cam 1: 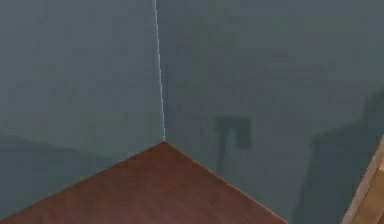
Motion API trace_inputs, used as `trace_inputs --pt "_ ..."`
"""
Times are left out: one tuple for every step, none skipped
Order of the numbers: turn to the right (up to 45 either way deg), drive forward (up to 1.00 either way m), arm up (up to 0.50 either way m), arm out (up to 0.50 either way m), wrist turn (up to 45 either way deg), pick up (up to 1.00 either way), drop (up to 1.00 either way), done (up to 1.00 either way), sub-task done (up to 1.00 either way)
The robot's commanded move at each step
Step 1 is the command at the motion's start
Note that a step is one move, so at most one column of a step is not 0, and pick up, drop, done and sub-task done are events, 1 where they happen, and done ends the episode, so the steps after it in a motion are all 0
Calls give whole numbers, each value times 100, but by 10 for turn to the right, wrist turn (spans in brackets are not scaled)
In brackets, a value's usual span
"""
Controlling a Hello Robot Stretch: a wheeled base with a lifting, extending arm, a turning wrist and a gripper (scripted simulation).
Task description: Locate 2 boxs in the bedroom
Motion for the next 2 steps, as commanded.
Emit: trace_inputs --pt "450 0 0 0 0 0 0 0 0" --pt "270 0 0 0 0 0 0 0 0"
